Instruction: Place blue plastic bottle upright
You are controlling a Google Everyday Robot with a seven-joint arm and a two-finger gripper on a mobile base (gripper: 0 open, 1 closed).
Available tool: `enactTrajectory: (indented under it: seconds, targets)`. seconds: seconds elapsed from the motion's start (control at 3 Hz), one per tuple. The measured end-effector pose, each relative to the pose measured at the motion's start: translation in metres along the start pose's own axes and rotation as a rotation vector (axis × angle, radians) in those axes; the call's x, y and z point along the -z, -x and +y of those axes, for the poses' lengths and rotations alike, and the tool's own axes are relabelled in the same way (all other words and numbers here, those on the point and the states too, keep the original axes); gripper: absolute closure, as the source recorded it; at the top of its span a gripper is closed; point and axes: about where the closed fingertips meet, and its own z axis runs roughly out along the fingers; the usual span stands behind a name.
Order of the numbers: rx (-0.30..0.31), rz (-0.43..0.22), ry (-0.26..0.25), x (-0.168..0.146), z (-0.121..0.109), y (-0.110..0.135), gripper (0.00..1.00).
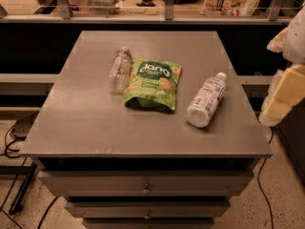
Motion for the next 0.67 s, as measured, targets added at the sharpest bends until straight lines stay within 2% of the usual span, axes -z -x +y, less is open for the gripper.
enactTrajectory:
  seconds: [0.33, 0.67]
  targets:
    - [-0.214, -0.013, -0.018, -0.016, -0.037, 0.009, 0.0]
    - [-0.399, -0.04, -0.053, -0.024, -0.061, 0.016, 0.0]
